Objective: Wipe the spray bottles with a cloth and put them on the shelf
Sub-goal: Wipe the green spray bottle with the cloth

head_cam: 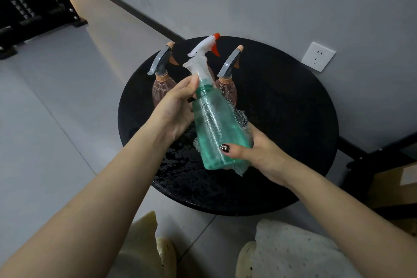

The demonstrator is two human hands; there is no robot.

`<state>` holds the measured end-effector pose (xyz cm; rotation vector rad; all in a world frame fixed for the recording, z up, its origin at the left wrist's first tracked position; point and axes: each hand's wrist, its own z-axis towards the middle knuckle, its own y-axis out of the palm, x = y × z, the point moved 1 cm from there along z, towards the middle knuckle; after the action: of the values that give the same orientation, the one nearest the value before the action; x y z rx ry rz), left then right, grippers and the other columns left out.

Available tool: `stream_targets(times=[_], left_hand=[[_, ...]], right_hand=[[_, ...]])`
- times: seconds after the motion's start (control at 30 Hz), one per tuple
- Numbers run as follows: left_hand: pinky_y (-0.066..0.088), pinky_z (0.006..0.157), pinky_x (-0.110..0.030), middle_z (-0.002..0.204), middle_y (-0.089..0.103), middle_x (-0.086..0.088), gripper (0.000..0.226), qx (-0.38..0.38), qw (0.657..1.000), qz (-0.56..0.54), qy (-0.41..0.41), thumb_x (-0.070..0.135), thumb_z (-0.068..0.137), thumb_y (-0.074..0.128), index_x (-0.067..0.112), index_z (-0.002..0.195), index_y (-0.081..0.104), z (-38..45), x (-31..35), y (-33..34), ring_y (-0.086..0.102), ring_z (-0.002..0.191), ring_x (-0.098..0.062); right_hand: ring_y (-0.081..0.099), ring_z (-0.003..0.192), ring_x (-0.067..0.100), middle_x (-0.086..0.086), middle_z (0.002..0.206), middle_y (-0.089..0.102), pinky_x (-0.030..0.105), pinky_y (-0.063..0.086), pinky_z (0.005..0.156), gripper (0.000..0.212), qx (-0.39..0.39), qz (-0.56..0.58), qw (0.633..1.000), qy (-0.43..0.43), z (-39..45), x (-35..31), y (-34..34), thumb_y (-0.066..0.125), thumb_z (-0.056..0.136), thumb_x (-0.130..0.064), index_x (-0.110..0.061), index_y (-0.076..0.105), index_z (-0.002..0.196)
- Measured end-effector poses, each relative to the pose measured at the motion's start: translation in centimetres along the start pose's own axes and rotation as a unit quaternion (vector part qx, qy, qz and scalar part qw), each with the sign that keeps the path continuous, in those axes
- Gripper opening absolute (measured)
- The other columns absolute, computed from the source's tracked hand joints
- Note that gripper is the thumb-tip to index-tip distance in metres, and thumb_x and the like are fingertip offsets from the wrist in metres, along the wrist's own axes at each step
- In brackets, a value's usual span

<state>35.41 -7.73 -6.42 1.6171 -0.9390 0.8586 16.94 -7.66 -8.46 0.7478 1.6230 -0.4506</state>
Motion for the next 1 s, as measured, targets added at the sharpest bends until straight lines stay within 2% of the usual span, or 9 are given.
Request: stream_targets(times=[0.1,0.2,0.33,0.43,0.53,0.63,0.73,0.87,1.0], left_hand=[[0.047,0.098,-0.044,0.092,0.065,0.002,0.022,0.046,0.994,0.096,-0.018,0.036,0.090,0.056,0.017,0.099,0.064,0.0,0.2,0.7,0.062,0.089,-0.017],[0.054,0.079,-0.031,0.101,0.069,-0.002,0.036,0.095,0.977,0.192,-0.002,0.043,0.082,0.065,0.014,0.103,0.067,-0.2,0.0,1.1,0.065,0.090,-0.014],[0.054,0.064,-0.026,0.084,0.071,0.004,0.032,0.122,0.976,0.178,0.001,0.038,0.080,0.068,0.012,0.099,0.067,-0.3,0.1,1.3,0.066,0.073,-0.007],[0.055,0.068,-0.028,0.068,0.069,0.012,0.018,0.110,0.980,0.164,-0.017,0.035,0.084,0.063,0.018,0.089,0.068,-0.2,0.2,0.8,0.064,0.060,-0.002],[0.055,0.064,-0.025,0.070,0.066,0.008,0.015,0.091,0.983,0.155,-0.027,0.028,0.088,0.059,0.022,0.077,0.068,-0.1,0.0,0.7,0.060,0.069,-0.011],[0.055,0.072,-0.030,0.077,0.064,0.003,0.020,0.088,0.988,0.123,-0.041,0.011,0.087,0.051,0.020,0.082,0.068,0.1,-0.1,0.7,0.056,0.081,-0.018],[0.056,0.067,-0.030,0.075,0.059,0.002,0.022,0.087,0.990,0.100,-0.046,0.006,0.087,0.046,0.019,0.079,0.061,0.1,0.4,0.6,0.057,0.070,-0.013],[0.055,0.070,-0.031,0.085,0.066,-0.003,0.014,0.062,0.994,0.079,-0.052,0.026,0.086,0.059,0.016,0.079,0.065,0.2,1.1,-0.6,0.062,0.076,-0.016],[0.048,0.048,-0.015,0.074,0.063,0.005,0.018,0.070,0.990,0.111,-0.045,0.025,0.089,0.055,0.020,0.075,0.063,-0.1,1.3,-0.6,0.059,0.053,-0.005]], right_hand=[[0.065,0.097,0.007,-0.012,0.102,0.069,0.019,0.051,0.078,0.058,0.077,0.001,0.997,-0.030,0.1,0.6,0.3,0.076,0.063,-0.021,-0.031,0.051,0.114],[0.062,0.101,0.002,-0.014,0.108,0.066,0.021,0.048,0.086,0.062,0.173,-0.132,0.975,-0.054,0.0,1.1,0.2,0.083,0.060,-0.034,-0.042,0.049,0.110],[0.049,0.116,0.002,-0.013,0.130,0.049,0.022,0.042,0.096,0.082,0.199,-0.316,0.925,-0.073,-0.4,0.9,0.6,0.075,0.064,-0.047,-0.036,0.035,0.135],[0.037,0.128,0.003,-0.013,0.143,0.036,0.029,0.036,0.105,0.081,0.163,-0.360,0.914,-0.097,-0.6,0.4,0.9,0.056,0.074,-0.060,-0.033,0.027,0.144],[0.022,0.139,0.004,-0.011,0.153,0.022,0.029,0.027,0.110,0.076,0.119,-0.403,0.899,-0.127,-0.2,-0.4,0.8,0.037,0.082,-0.065,-0.030,0.022,0.147],[0.014,0.140,0.000,-0.015,0.156,0.011,0.024,0.023,0.106,0.060,0.093,-0.413,0.894,-0.145,0.6,-1.5,0.6,0.040,0.094,-0.050,-0.037,0.015,0.146],[0.011,0.137,-0.006,-0.022,0.153,0.009,0.022,0.022,0.105,0.053,0.073,-0.443,0.875,-0.179,0.6,-2.3,0.3,0.042,0.097,-0.036,-0.035,0.020,0.145],[0.014,0.144,0.012,-0.005,0.153,0.024,0.033,0.025,0.113,0.046,-0.013,-0.536,0.802,-0.265,-1.2,-2.0,-0.1,0.039,0.097,-0.033,-0.022,0.038,0.141],[0.027,0.140,0.025,0.006,0.143,0.044,0.038,0.034,0.110,0.038,-0.086,-0.615,0.705,-0.342,-3.2,-1.1,-1.0,0.041,0.098,-0.024,-0.012,0.053,0.132]])
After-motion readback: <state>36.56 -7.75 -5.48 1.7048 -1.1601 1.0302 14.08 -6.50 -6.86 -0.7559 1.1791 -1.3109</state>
